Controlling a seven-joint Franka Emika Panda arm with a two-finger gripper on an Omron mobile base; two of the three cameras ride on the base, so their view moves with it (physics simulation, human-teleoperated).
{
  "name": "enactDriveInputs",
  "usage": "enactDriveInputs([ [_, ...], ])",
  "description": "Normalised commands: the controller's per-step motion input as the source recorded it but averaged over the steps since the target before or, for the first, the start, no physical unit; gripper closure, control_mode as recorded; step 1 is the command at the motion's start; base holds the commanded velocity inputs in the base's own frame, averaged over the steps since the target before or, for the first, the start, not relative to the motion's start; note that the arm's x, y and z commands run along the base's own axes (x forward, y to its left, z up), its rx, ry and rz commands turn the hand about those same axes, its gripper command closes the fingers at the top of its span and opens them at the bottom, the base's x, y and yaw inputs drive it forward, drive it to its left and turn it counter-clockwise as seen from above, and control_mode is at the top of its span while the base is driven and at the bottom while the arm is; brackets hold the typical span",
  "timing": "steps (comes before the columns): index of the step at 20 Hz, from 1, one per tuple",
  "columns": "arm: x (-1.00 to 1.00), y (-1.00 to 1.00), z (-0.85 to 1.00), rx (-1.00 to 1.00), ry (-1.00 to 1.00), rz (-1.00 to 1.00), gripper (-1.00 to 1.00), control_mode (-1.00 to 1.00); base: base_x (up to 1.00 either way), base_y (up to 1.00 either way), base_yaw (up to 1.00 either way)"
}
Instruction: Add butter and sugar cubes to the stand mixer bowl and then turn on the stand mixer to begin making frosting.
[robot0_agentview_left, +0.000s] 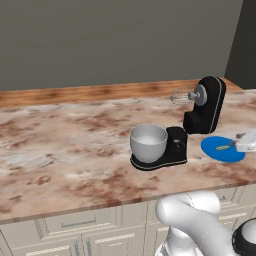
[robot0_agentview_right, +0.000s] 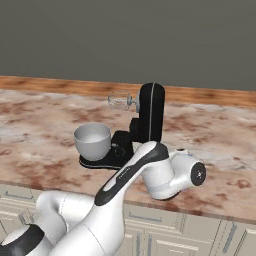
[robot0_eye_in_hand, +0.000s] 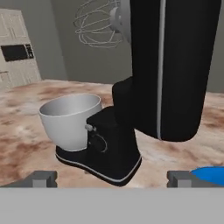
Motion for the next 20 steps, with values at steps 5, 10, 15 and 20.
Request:
enactDriveInputs([
  [5,0.0,0.01,-0.15,-0.11,-0.11,0.31,-1.0,-1.0,0.0,0.0,0.0],
  [10,0.0,0.22,-0.34,-0.14,-0.05,0.16,-1.0,-1.0,0.0,0.0,0.0],
  [15,0.0,0.2,-0.38,-0.03,0.0,0.01,-1.0,-1.0,0.0,0.0,0.0],
  [20,0.02,0.35,-0.18,0.0,0.0,-0.02,-1.0,-1.0,0.0,0.0,0.0],
])
